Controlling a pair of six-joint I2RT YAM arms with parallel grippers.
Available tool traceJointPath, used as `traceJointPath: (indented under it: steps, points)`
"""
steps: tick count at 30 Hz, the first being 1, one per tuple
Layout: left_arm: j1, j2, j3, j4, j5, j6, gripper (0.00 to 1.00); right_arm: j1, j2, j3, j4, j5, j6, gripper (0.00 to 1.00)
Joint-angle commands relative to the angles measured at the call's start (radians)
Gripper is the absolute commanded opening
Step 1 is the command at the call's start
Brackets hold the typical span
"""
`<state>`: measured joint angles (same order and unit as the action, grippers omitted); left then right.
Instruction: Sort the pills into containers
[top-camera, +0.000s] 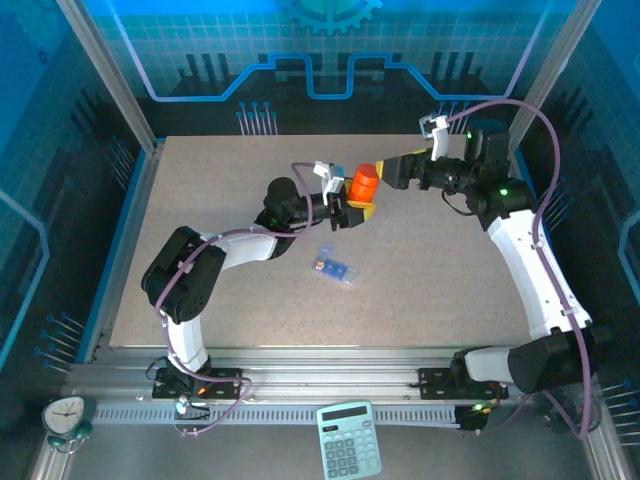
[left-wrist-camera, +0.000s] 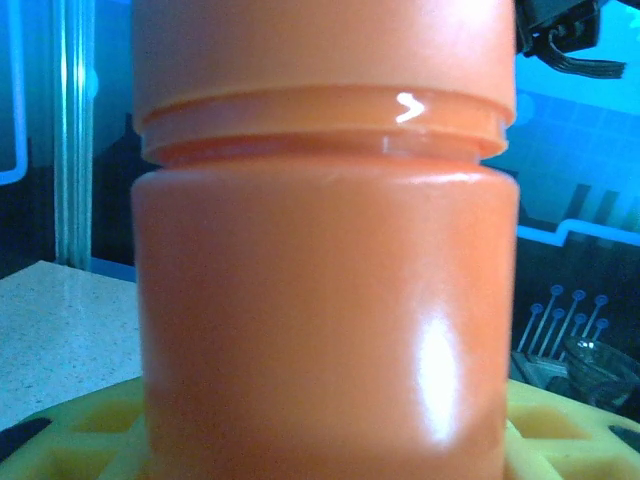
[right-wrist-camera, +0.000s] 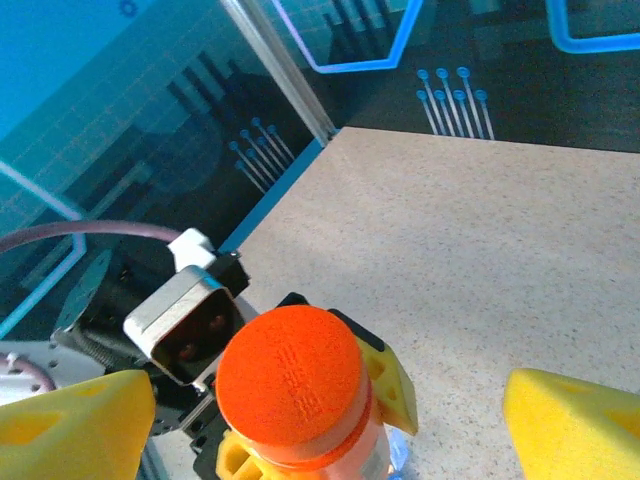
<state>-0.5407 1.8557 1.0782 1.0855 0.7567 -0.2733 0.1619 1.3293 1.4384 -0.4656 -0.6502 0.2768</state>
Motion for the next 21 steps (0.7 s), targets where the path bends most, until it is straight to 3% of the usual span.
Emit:
traceJointPath:
  steps: [1, 14, 21]
  points:
    - [0.005, -0.022, 0.047, 0.035, 0.093, -0.05, 0.1, -0.007, 0.038, 0.06, -0.092, -0.128, -0.12, 0.91]
    - [0.004, -0.009, 0.074, 0.02, 0.142, -0.08, 0.1, 0.073, 0.134, 0.159, -0.234, -0.096, -0.218, 0.88]
    - [0.004, -0.004, 0.076, 0.022, 0.145, -0.085, 0.1, 0.074, 0.136, 0.148, -0.221, -0.083, -0.206, 0.73]
